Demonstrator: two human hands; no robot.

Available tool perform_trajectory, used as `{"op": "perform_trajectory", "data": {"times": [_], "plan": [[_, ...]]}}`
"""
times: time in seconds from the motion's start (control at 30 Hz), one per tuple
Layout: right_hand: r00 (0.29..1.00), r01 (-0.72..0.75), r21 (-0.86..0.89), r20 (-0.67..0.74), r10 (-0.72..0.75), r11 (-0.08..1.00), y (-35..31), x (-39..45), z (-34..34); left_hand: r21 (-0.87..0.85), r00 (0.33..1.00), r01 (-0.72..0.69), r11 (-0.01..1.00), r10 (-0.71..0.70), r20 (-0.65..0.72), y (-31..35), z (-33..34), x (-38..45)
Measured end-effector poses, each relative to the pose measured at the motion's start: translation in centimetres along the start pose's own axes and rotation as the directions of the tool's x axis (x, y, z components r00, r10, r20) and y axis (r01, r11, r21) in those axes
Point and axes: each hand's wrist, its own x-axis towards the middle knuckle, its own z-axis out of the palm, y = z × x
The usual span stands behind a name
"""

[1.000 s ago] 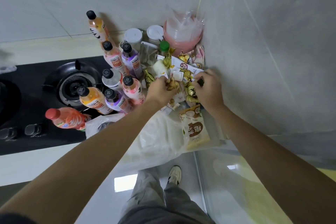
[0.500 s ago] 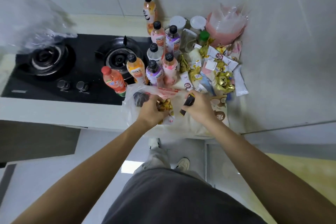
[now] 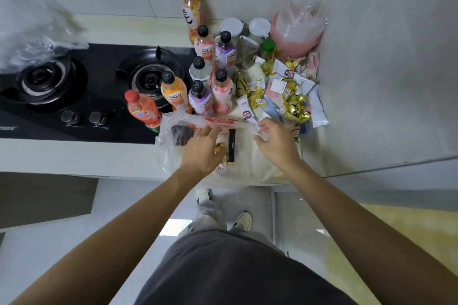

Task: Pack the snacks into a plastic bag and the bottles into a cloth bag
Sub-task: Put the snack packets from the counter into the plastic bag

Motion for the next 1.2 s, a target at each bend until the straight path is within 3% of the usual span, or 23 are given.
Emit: {"op": "perform_trajectory", "data": {"times": [0.3, 0.53, 0.67, 0.83, 0.93, 1.03, 1.2], "plan": [[0.98, -0.185, -0.117, -0.097, 0.174, 0.976, 6.3, -1.9, -2.7, 0.052, 0.972, -0.222, 0.974, 0.217, 0.091, 7.1, 0.5, 5.9], [0.955, -0.285, -0.116, 0.051, 0.292, 0.952, 9.3, -2.9, -1.7, 0.047, 0.917, -0.365, 0.93, 0.351, 0.188, 13.6, 3.0, 11.6], [0.919, -0.351, -0.129, 0.143, 0.368, 0.928, 10.7, -2.7, -0.1, 0.103, 0.907, -0.388, 0.916, 0.36, 0.218, 16.3, 5.0, 14.3], [0.926, -0.361, -0.213, 0.032, 0.376, 0.908, 11.2, -2.2, 1.7, 0.206, 0.907, -0.395, 0.895, 0.345, 0.243, 17.4, 7.1, 16.5], [0.934, -0.355, -0.074, -0.073, 0.35, 0.932, 11.5, -2.6, 1.8, 0.241, 0.908, -0.406, 0.881, 0.36, 0.215, 17.3, 7.9, 16.9], [0.927, -0.35, 0.143, -0.088, 0.364, 0.926, 11.8, -2.8, 1.4, 0.223, 0.899, -0.425, 0.877, 0.381, 0.215, 17.1, 8.2, 17.0], [0.926, -0.324, 0.226, -0.121, 0.356, 0.919, 11.3, -2.7, 0.4, 0.165, 0.89, -0.446, 0.879, 0.418, 0.181, 16.4, 7.1, 17.4]]}}
